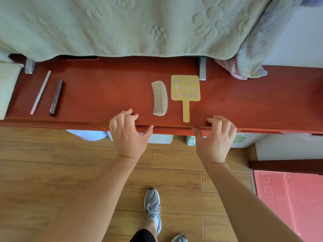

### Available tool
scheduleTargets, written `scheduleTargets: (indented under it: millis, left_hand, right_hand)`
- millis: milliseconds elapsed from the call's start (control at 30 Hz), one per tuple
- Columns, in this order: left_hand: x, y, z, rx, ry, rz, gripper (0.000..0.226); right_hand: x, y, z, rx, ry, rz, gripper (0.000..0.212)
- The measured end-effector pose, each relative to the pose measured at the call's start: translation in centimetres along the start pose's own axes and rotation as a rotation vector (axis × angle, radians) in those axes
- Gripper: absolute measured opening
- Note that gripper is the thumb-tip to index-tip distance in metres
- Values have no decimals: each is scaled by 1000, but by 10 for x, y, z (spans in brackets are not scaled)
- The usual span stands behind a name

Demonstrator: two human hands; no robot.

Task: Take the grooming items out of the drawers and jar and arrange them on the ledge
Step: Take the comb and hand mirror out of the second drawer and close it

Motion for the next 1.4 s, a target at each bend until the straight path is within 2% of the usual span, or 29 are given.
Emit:
scheduleTargets:
  millis: [333, 667, 767, 1033, 1400]
  left_hand:
    - [-10, 3, -12, 75, -26, -80, 49]
    - [-22, 13, -38, 389, -73, -141, 71]
    - [-34, 19, -48, 475, -110, -106, 79]
    - [-74, 44, -95, 592, -130, -6, 95]
    - [-122, 62, -161, 627, -118, 120, 80]
  right_hand:
    - [6, 1, -5, 105, -16, 86, 43]
    - [22, 7, -24, 541, -62, 105, 60]
    - [33, 9, -39, 612, -65, 84, 69]
    - [64, 23, -89, 658, -39, 113, 79]
    - [101, 45, -177, 554, -112, 108, 71]
Point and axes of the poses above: each hand's wrist, its own y-axis towards the middle knuckle, its own z-axis out of the palm, x = y × z, the point moved 7 cm from there along y, towards the middle knuckle, and after that the axes turned 4 degrees about x, right-handed, at the moved point
